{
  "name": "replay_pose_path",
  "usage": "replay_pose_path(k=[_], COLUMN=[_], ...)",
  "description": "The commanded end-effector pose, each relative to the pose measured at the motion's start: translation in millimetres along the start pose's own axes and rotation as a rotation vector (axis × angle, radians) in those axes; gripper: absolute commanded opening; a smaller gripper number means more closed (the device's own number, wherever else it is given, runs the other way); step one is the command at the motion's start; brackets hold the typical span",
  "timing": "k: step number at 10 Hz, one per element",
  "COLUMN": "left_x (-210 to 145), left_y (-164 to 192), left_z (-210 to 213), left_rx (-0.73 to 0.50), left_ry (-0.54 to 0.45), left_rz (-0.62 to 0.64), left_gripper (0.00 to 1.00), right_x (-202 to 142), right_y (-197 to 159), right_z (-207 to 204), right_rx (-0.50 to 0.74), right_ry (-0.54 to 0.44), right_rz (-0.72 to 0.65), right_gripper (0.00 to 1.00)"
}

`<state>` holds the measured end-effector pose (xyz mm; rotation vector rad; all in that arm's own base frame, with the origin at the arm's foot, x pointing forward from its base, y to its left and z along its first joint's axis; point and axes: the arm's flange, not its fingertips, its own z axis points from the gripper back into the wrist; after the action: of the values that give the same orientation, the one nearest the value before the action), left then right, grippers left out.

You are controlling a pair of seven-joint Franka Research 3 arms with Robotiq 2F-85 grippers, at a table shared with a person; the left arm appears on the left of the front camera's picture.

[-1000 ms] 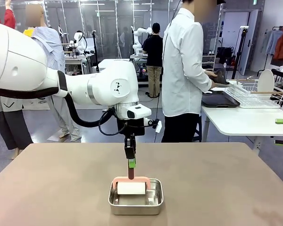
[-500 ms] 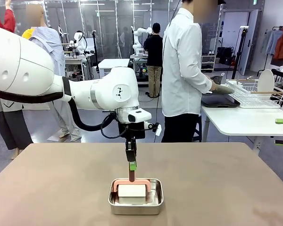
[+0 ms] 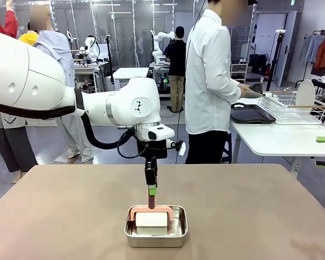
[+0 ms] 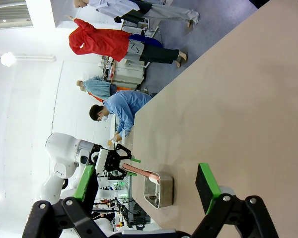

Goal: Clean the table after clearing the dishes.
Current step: Place the Lint Roller back on top of the Airtight Container.

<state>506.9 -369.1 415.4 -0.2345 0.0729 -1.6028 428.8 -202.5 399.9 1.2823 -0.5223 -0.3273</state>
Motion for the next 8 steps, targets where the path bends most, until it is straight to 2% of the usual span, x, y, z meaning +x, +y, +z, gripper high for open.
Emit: replay_pose_path(k=[1, 5, 7, 8], left_x=[1.0, 1.7, -2.5, 3.8], left_y=[-1.3, -1.9, -6.3, 0.7], left_z=[10.7, 17.2, 11.6, 13.3], left_rx=[0.012, 0.013, 0.031, 0.017], left_ry=[0.025, 0.02, -0.046, -0.001], left_rz=[-0.021, -0.025, -0.028, -0.009], left_gripper=[1.0, 1.0, 1.0, 1.0], right_x=[-1.5, -1.5, -1.5, -1.5], right_y=[3.6, 3.6, 3.6, 3.6], right_z=[1.2, 1.2, 1.2, 1.2], right_rx=[-0.004, -0.004, -0.004, -0.004], right_ry=[0.01, 0.01, 0.01, 0.01], right_rz=[0.005, 0.005, 0.005, 0.005], right_gripper=[1.0, 1.0, 1.0, 1.0])
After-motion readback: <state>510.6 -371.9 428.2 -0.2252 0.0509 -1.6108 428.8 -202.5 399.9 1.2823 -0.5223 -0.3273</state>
